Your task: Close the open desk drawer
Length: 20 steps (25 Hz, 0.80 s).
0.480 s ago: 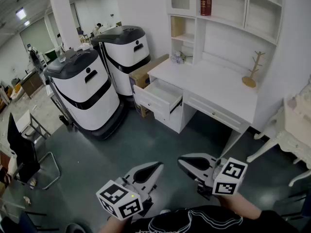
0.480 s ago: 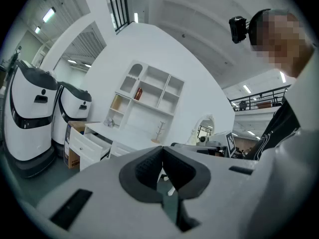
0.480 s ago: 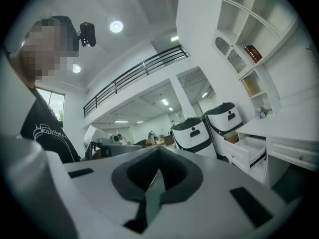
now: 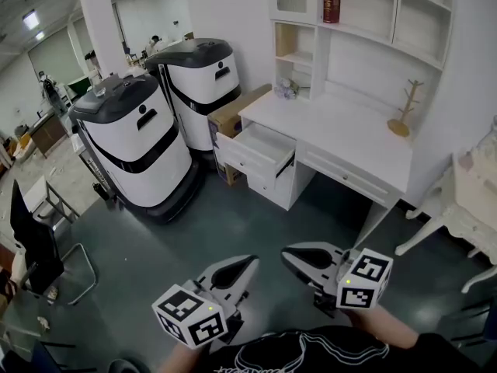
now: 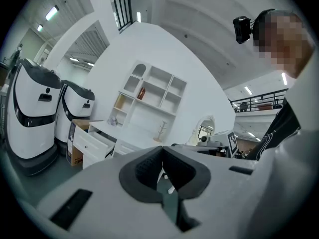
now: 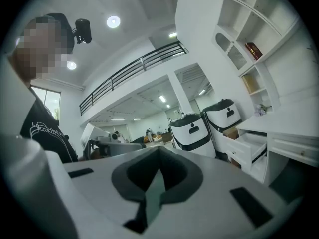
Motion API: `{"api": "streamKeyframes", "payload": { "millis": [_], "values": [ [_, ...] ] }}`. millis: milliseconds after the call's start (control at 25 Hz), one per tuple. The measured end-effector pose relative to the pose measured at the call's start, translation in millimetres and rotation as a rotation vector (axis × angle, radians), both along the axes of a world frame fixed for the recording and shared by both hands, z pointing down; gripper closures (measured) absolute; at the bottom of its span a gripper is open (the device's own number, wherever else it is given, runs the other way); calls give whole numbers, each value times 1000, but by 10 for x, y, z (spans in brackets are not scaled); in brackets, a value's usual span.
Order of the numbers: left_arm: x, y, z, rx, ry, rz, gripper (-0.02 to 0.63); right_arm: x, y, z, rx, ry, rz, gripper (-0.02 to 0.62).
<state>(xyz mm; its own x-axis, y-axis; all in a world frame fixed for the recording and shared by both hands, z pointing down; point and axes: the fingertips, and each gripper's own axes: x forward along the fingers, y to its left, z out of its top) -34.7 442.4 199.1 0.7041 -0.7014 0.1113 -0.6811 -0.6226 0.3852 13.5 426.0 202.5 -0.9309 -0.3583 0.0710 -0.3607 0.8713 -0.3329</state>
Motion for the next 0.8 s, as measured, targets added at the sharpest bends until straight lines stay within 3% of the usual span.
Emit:
{"api": "streamKeyframes", "payload": {
  "millis": [400, 800],
  "values": [
    [-216, -48, 60, 8, 19, 7, 601, -209, 67, 5, 52, 25, -4, 589],
    [-226, -629, 171, -9, -3, 7, 601, -174, -530, 121, 21, -12, 23, 589]
  ]
}}
